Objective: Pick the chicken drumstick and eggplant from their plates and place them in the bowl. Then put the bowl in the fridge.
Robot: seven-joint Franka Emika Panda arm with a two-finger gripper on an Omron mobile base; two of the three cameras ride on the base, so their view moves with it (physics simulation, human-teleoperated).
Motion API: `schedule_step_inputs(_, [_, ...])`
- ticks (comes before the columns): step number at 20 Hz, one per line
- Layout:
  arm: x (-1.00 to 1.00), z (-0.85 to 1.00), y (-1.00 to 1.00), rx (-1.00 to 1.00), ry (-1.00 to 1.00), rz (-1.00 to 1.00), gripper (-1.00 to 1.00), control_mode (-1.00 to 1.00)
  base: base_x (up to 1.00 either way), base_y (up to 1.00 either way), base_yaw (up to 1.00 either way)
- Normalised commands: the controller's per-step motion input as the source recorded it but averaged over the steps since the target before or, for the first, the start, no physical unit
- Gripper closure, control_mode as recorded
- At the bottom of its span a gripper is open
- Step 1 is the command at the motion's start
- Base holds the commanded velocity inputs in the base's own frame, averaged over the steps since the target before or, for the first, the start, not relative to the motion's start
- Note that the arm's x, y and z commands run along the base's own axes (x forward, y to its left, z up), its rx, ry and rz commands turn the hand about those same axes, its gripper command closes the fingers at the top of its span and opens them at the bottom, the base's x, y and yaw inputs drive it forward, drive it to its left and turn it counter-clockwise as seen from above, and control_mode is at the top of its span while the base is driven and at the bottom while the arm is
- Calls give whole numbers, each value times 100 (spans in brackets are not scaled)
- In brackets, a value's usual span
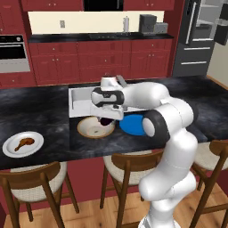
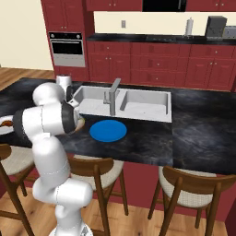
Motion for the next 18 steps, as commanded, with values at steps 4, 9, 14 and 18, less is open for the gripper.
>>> schedule_step_inputs(4, [32, -31, 29, 0, 0, 0, 100, -100, 0, 0, 0])
schedule_step_inputs(9, [33, -40, 22, -4, 0, 0, 100, -100, 0, 0, 0])
schedule_step_inputs(14, [28, -40, 18, -7, 0, 0, 100, -100, 0, 0, 0])
schedule_step_inputs(18, [19, -34, 14, -5, 0, 0, 100, -100, 0, 0, 0])
